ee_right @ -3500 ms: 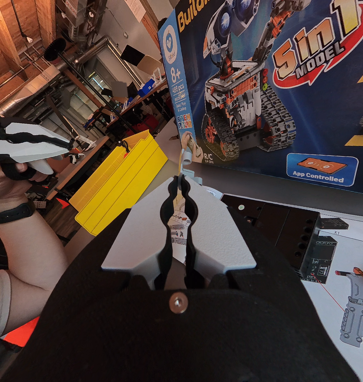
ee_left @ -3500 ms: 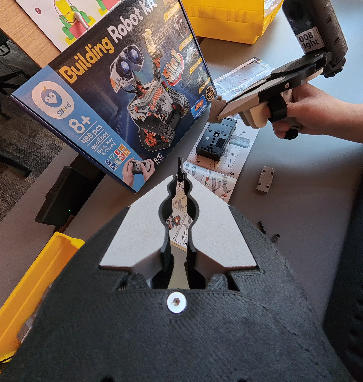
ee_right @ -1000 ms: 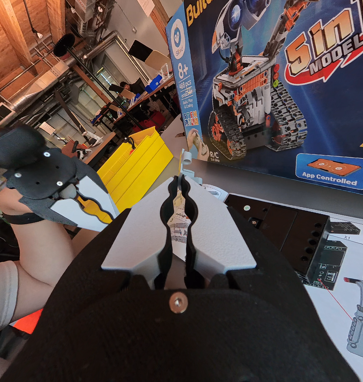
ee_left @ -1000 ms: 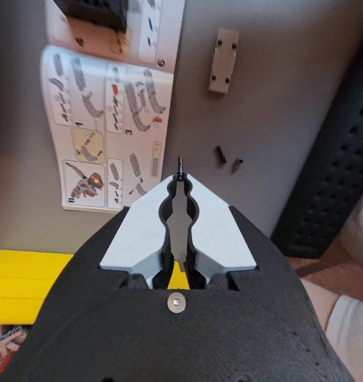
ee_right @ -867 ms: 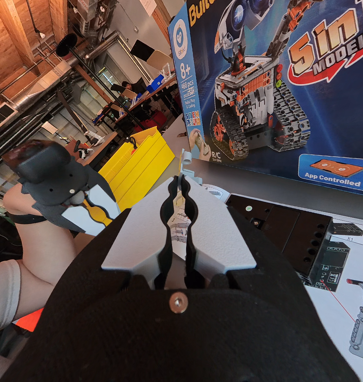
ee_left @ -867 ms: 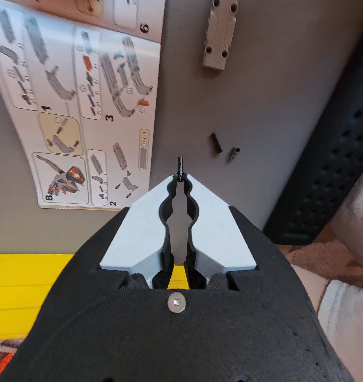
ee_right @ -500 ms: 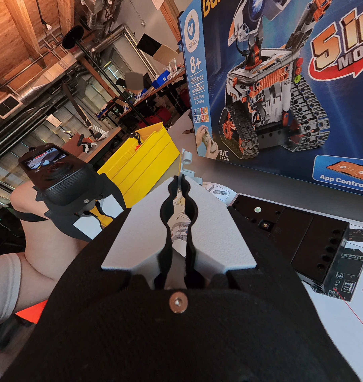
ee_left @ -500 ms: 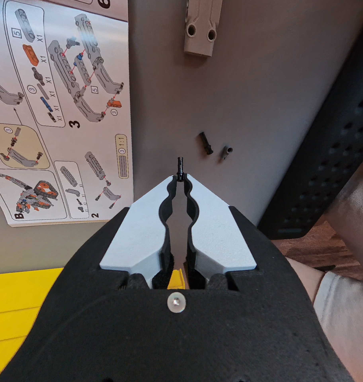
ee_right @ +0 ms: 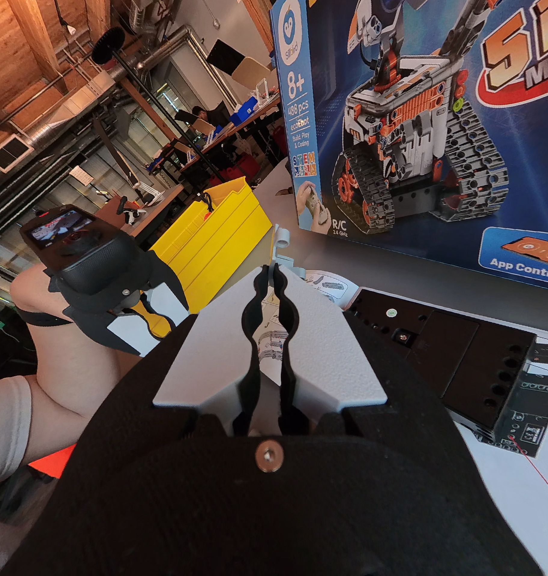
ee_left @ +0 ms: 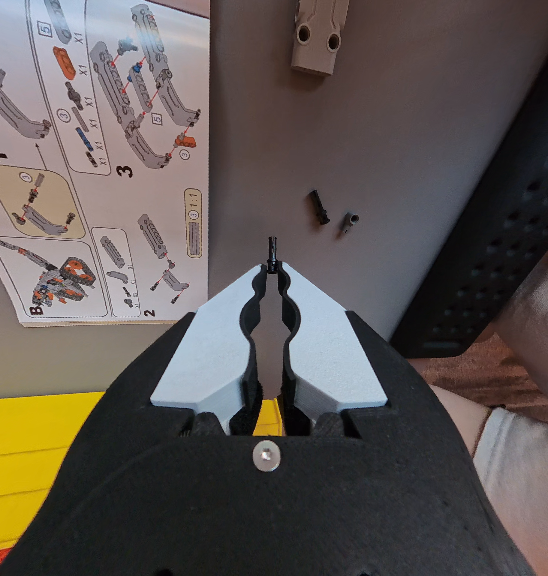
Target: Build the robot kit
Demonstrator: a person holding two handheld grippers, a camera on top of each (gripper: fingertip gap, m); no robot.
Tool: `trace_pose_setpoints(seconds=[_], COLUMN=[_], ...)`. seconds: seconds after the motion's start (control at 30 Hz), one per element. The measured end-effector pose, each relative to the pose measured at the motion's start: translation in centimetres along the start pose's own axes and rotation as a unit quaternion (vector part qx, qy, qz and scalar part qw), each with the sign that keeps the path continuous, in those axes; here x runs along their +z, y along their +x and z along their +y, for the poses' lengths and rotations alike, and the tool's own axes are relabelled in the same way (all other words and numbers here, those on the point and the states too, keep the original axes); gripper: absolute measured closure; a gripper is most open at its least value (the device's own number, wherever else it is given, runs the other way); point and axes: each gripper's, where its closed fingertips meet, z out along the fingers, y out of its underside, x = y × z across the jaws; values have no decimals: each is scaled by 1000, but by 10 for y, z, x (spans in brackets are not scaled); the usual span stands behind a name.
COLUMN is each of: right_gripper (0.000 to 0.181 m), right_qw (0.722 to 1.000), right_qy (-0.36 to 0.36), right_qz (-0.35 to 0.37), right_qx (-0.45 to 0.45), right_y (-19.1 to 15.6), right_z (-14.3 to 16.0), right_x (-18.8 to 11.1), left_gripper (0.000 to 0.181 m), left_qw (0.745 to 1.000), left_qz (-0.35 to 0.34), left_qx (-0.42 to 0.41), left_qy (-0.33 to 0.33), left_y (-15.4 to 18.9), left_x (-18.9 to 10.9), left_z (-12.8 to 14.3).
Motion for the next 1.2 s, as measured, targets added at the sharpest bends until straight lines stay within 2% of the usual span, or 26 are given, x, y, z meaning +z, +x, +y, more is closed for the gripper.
trace_pose_setpoints(seconds=[0.23,0.37,0.47,0.57,0.73,0.9,1.03,1.2], right_gripper=[179,179,179,179,179,179,179,179], right_qw=[1000,1000,1000,999,999,999,999,999], right_qy=[-10,-15,-16,-15,-20,-13,0,-8], right_qz=[-5,-11,-15,-21,-15,-11,-2,1], right_qx=[4,-4,-17,-21,-37,-40,-43,-45], right_y=[-1,-3,-7,-12,-10,-8,-4,0], right_z=[3,4,2,2,4,-6,-14,-12], right_x=[1,3,3,3,5,-1,-6,-5], left_gripper=[176,176,176,176,176,176,176,176], left_qw=[1000,998,991,985,966,967,963,959], left_qz=[16,21,3,-29,-20,-84,-82,-71], left_qx=[8,15,-1,-33,-76,-50,-47,-50], left_qy=[-15,50,136,167,245,236,251,270], left_y=[7,18,21,15,21,6,7,10], left_x=[4,-7,-15,-10,0,20,26,30], left_z=[3,-11,-22,-18,-32,-26,-25,-28])
